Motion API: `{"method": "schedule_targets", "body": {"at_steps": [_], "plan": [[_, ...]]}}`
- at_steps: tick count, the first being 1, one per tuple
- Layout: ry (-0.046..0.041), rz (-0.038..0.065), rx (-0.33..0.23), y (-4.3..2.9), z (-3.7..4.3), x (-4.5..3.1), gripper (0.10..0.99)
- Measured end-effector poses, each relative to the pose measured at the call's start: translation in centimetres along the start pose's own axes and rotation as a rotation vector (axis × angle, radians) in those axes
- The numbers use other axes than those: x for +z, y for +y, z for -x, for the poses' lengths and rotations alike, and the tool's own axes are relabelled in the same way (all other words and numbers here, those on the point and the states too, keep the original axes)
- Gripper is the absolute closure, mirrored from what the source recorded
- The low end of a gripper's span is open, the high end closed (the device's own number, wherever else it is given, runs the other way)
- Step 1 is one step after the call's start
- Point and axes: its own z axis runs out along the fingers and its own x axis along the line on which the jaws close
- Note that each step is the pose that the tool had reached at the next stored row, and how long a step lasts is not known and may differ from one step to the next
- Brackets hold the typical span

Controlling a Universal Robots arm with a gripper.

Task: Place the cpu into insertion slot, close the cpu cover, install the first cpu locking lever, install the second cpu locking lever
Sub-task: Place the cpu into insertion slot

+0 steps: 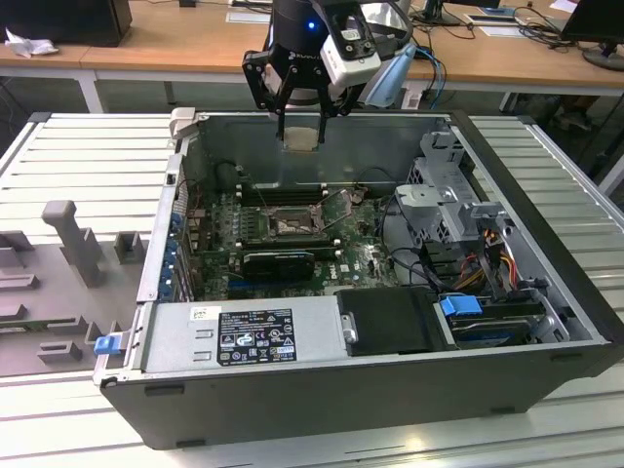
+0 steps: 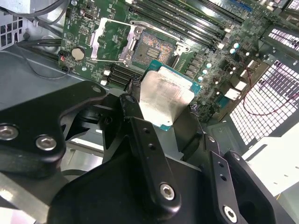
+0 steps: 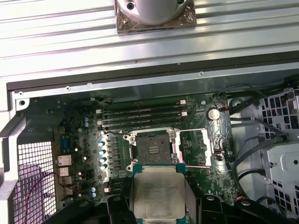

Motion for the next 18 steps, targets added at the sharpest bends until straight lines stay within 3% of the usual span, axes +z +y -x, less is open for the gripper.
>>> {"method": "schedule_targets", "body": {"at_steps": [18], "plan": [[-0.0016,0.000,0.017,0.00,0.00,0.00,0.557]]}}
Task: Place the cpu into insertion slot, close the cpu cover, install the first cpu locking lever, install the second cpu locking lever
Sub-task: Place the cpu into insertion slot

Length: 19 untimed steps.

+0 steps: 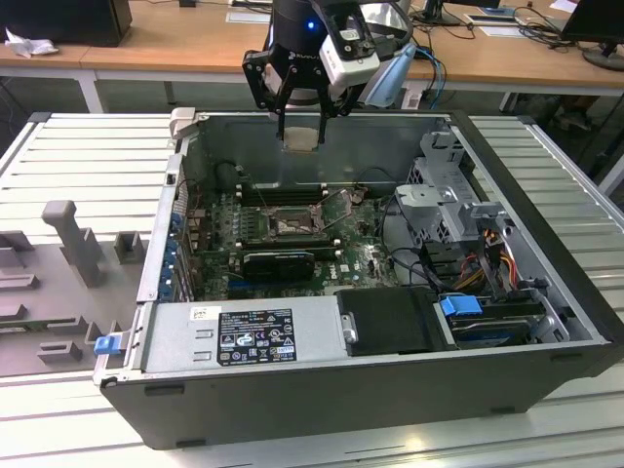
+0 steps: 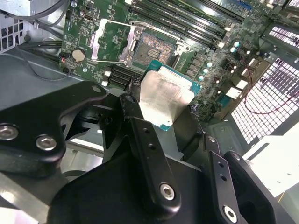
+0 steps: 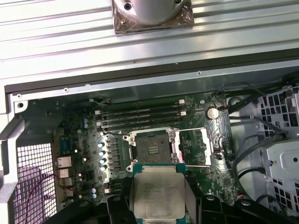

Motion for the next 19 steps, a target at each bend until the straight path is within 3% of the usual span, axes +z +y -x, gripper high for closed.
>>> {"method": "schedule_targets", "body": {"at_steps": [19], "plan": [[-0.0018,0.000,0.020,0.00,0.00,0.00,0.557]]}}
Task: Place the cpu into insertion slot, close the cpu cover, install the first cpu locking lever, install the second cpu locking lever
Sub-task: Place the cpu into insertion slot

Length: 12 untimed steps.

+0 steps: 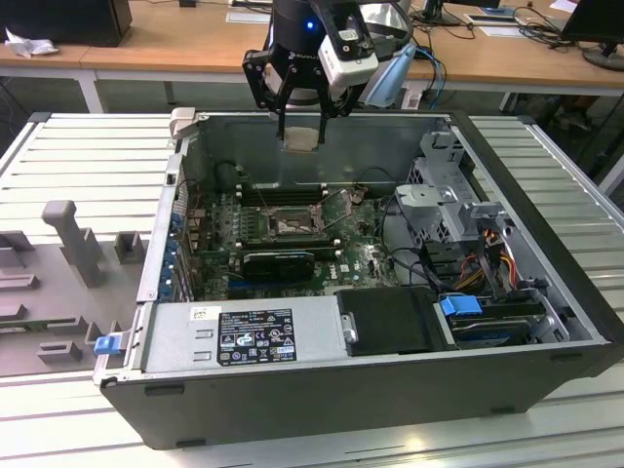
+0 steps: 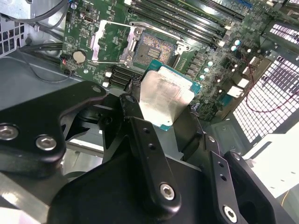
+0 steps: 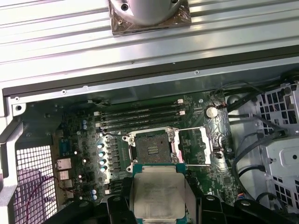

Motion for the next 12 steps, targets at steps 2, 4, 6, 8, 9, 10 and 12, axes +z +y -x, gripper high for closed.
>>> {"method": "schedule_targets", "body": {"at_steps": [2,4,6,8,9,10,12], "plan": [[-0.0001,0.000,0.002,0.00,0.00,0.00,0.557],[-0.0002,0.000,0.003,0.00,0.00,0.00,0.557],[-0.0004,0.000,0.005,0.00,0.00,0.00,0.557],[-0.0005,0.000,0.007,0.00,0.00,0.00,0.557],[-0.0007,0.000,0.008,0.00,0.00,0.00,0.557],[-0.0007,0.000,0.008,0.00,0.00,0.00,0.557],[-0.0008,0.000,0.010,0.00,0.00,0.00,0.557]]}}
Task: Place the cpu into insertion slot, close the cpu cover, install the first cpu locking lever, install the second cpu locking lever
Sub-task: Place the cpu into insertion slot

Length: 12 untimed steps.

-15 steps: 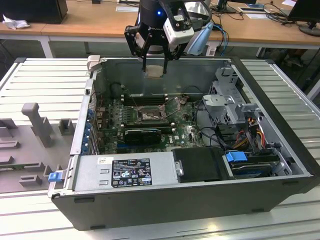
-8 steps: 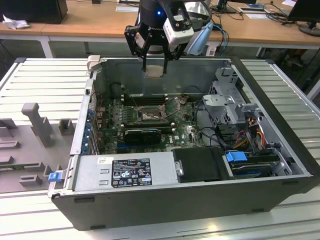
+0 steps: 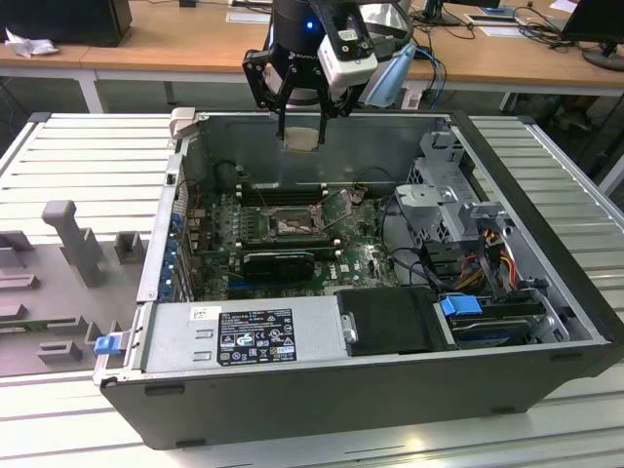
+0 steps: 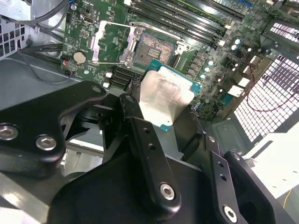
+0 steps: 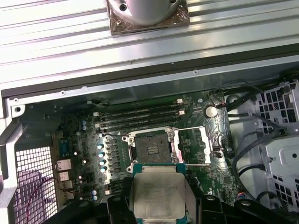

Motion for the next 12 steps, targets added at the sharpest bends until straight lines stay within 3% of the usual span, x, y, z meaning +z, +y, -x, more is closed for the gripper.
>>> {"method": "schedule_targets", "body": {"at_steps": [12], "plan": [[-0.0009,0.000,0.010,0.00,0.00,0.00,0.557]]}}
